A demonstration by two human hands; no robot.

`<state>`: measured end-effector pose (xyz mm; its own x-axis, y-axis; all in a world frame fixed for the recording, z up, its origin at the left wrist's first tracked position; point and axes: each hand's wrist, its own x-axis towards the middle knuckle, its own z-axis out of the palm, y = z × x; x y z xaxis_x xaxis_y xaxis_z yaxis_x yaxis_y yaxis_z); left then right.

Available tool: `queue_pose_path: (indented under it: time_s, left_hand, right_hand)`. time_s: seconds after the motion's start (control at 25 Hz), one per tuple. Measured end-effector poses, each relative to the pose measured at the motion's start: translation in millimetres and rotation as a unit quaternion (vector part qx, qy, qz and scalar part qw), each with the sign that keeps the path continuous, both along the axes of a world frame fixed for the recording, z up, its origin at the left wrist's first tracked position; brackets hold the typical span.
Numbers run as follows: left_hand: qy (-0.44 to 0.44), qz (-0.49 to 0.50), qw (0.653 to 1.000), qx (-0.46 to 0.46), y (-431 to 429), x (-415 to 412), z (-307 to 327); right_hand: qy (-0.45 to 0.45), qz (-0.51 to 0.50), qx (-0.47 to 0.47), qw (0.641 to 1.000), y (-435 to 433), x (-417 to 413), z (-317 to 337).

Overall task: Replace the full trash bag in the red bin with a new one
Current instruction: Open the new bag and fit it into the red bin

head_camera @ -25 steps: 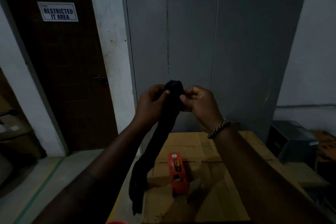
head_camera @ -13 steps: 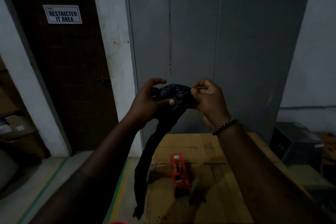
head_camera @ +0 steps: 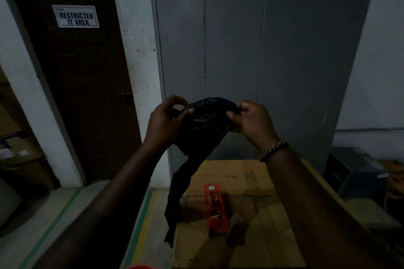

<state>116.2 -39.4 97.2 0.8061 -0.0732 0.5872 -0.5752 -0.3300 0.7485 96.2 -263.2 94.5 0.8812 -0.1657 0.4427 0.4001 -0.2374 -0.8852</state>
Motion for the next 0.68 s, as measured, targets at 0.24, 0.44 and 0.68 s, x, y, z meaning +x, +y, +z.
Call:
queue_pose_path:
  time_s: [0.24,0.44,0.68]
  left_hand:
    - [0.087,-0.067,0.97,0.218,17.4,2.3,9.2]
    - [0.149,-0.05,0.986,-0.051,14.5,7.6,-0.2]
    - [0.109,0.08,0.99,0.034,34.4,11.3,-3.0]
  right_hand:
    - [-0.072,-0.09,-0.05,0.992,-14.8,12.3,-7.6]
    - [-0.009,0.078,0.089,0.993,-22.8,6.7,-8.3]
    - [0.115,0.063,-0.217,0.967,-62.6,3.2,0.0]
